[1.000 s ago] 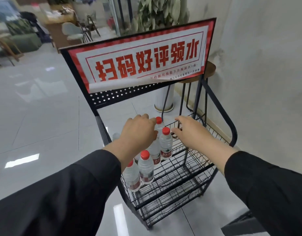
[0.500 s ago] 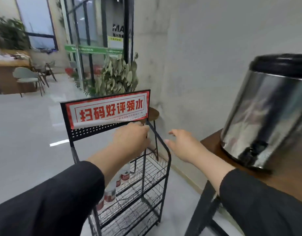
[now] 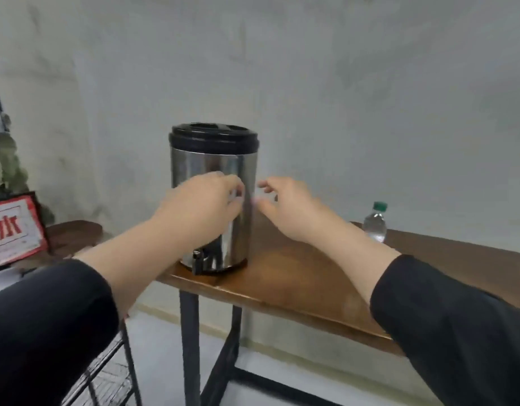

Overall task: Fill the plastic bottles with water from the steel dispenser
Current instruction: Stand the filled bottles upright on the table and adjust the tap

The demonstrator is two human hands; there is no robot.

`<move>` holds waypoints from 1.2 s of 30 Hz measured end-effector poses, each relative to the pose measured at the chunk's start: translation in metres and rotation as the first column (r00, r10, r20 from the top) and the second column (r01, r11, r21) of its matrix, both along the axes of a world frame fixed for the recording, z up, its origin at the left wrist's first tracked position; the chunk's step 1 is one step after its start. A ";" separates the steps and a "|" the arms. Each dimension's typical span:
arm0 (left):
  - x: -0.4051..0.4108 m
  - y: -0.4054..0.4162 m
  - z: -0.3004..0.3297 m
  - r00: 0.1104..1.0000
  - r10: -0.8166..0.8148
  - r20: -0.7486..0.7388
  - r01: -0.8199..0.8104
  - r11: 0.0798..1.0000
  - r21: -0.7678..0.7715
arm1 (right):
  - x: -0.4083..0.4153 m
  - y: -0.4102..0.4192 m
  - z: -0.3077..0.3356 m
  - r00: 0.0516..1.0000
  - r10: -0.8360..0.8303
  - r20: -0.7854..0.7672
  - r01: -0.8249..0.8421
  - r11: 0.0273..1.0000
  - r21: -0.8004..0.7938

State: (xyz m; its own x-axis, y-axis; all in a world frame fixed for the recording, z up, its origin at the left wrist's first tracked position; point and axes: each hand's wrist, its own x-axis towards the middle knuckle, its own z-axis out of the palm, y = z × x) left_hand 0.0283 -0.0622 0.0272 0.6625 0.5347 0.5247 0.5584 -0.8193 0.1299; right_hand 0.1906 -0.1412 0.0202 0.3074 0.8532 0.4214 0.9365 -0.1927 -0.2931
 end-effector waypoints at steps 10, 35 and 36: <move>0.148 -0.052 -0.027 0.956 -0.228 -0.184 0.231 0.973 -0.002 | 0.208 -0.077 0.010 0.859 -0.504 0.087 0.511 0.835 -0.204; 0.117 0.007 -0.061 0.966 -0.063 -0.250 0.048 0.997 -0.066 | 0.244 -0.008 -0.017 0.900 -0.424 0.100 0.430 0.827 -0.362; 0.114 0.009 -0.061 0.969 -0.056 -0.242 0.038 0.996 -0.076 | 0.232 -0.004 -0.013 0.916 -0.391 0.095 0.398 0.844 -0.359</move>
State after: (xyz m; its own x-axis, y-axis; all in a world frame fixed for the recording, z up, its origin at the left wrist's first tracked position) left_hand 0.1425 -0.0533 -0.0340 0.7910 0.5294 0.3066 0.5414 -0.8391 0.0523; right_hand 0.4228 -0.1456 0.0070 0.6462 0.7546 0.1143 0.7630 -0.6362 -0.1143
